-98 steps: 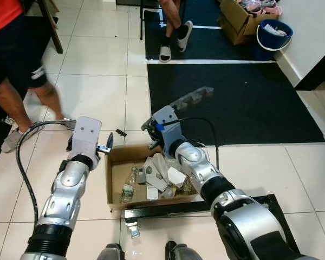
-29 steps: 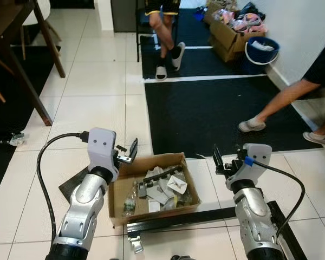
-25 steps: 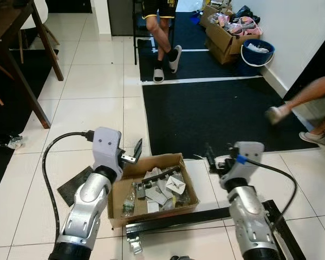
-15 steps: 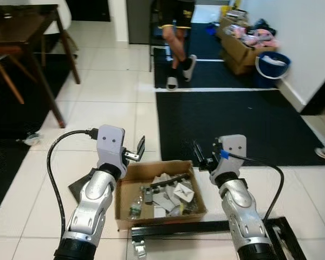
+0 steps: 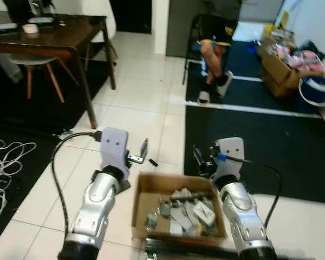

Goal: Picking trash to rubbish bin

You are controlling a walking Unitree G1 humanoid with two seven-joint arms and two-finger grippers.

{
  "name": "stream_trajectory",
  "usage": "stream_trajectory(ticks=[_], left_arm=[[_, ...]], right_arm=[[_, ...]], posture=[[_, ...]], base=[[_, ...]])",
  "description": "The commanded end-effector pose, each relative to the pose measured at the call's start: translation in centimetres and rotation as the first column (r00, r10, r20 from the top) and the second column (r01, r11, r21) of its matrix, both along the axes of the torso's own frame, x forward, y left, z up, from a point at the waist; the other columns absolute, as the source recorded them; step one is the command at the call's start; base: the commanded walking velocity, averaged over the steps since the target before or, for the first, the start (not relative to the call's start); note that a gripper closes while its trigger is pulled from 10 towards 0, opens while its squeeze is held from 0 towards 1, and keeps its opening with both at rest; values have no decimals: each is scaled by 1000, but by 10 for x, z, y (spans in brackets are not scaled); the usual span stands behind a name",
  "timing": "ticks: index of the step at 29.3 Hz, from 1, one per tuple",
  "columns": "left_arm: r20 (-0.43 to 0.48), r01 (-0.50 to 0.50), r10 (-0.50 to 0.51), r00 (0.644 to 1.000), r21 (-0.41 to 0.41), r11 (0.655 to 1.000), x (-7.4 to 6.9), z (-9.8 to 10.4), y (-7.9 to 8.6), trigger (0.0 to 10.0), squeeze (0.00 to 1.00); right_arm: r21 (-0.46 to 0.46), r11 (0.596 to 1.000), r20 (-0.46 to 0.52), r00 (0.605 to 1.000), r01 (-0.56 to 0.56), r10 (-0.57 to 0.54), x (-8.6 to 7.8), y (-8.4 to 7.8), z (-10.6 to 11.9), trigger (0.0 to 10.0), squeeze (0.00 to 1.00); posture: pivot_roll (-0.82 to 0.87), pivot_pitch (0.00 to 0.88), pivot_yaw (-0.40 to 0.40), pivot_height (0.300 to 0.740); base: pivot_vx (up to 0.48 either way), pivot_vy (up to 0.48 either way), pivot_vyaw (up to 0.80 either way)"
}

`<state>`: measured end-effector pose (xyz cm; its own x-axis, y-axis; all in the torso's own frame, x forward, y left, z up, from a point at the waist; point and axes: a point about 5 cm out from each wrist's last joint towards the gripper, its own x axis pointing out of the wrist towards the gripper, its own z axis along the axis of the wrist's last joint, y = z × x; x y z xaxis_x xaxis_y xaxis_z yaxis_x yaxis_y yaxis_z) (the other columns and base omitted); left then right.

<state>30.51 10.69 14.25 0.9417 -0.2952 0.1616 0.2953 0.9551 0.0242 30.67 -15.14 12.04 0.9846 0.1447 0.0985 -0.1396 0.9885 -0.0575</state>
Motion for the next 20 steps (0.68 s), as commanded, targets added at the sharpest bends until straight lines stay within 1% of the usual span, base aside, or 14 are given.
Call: stream_trajectory(ticks=[1,10,20], left_arm=[[-19,-1,1,1000,3,1000,-2,-7,-1,10000,0],[-34,-29,28,999,-20,999,-1,-8,5,10000,0],[-36,-34,33,999,-21,999,-2,-10,5,10000,0]], right_arm=[[-1,1000,-17,1000,1,-1,-1,1,-3,10000,0],[-8,1000,-19,1000,-2,2,-3,1,-4,10000,0],[-12,1000,-23,1000,-11,11,-3,3,-5,10000,0]], posture=[[-7,10,-28,740],[-8,0,-32,740],[-11,0,-41,740]], base=[[0,0,800],[0,0,800],[0,0,800]])
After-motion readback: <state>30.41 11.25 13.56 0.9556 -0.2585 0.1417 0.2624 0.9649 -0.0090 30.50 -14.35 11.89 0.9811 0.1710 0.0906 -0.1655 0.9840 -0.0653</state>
